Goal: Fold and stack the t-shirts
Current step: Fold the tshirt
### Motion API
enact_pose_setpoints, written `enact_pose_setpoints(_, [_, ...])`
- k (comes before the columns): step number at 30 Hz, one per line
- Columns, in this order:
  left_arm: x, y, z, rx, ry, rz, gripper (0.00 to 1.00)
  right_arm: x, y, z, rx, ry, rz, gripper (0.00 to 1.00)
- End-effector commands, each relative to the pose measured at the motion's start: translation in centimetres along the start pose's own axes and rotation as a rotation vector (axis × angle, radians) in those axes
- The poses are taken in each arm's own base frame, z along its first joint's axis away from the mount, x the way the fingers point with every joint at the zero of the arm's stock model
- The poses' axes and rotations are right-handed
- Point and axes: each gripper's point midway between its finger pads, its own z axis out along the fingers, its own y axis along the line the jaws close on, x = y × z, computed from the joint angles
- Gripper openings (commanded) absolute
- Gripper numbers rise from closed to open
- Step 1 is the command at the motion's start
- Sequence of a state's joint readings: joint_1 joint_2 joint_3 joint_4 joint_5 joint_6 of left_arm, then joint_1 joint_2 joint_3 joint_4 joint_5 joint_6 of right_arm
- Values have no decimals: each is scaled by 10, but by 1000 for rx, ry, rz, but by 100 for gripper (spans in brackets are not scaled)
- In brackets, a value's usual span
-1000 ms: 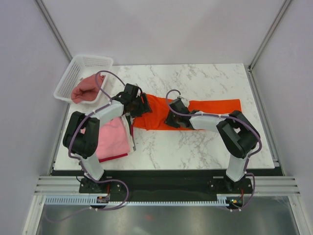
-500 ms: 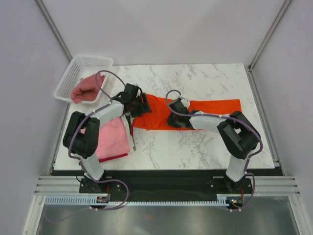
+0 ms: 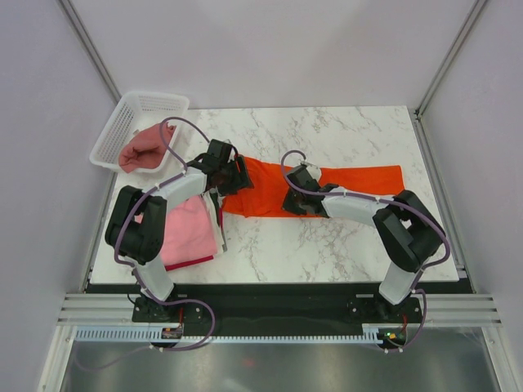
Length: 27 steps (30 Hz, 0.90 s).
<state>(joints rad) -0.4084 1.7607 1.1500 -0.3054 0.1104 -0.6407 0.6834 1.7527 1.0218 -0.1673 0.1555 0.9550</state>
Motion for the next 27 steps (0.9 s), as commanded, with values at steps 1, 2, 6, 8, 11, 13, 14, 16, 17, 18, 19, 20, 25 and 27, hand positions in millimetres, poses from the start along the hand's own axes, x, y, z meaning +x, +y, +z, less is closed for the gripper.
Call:
enact_pose_setpoints(1, [-6, -3, -3, 11, -27, 50, 70, -5, 0, -14, -13, -16, 6, 6])
enact_pose_setpoints(2, [-6, -4, -3, 13, -28, 50, 70, -8, 2, -18, -24, -21, 8, 7])
enact_pose_setpoints(6, [-6, -4, -4, 13, -30, 53, 70, -8, 1, -22, -43, -3, 22, 8])
enact_pose_setpoints(8, [-7, -3, -4, 6, -35, 56, 70, -10, 1, -25, -51, -1, 29, 15])
enact_pose_setpoints(11, [-7, -3, -5, 4, -36, 59, 70, -11, -4, -25, -56, 14, 44, 23])
enact_pose_setpoints(13, [-6, -4, -5, 4, -36, 61, 70, -13, -7, -25, -57, 21, 58, 29])
enact_pose_setpoints(14, [-8, -5, -7, 7, -41, 62, 70, -12, -7, -24, -66, 30, 58, 30])
enact_pose_setpoints(16, [-8, -6, -8, 5, -46, 70, 70, -12, -9, -25, -67, 28, 53, 36])
enact_pose_setpoints(17, [-10, -6, -11, 5, -59, 71, 70, -14, -9, -28, -69, 18, 40, 37])
enact_pose_setpoints(18, [-9, -8, -13, 8, -62, 79, 70, -14, -12, -29, -63, 13, 35, 38])
enact_pose_setpoints(19, [-11, -9, -15, 5, -73, 84, 70, -15, -13, -31, -63, 5, 30, 41])
enact_pose_setpoints(20, [-9, -9, -17, 6, -74, 86, 70, -18, -12, -36, -71, -9, 26, 41])
enact_pose_setpoints(25, [-8, -16, -30, 35, -102, 90, 72, -32, -29, -56, -40, -86, -50, 42])
enact_pose_setpoints(27, [-7, -17, -33, 43, -100, 87, 72, -38, -42, -62, -4, -107, -67, 41])
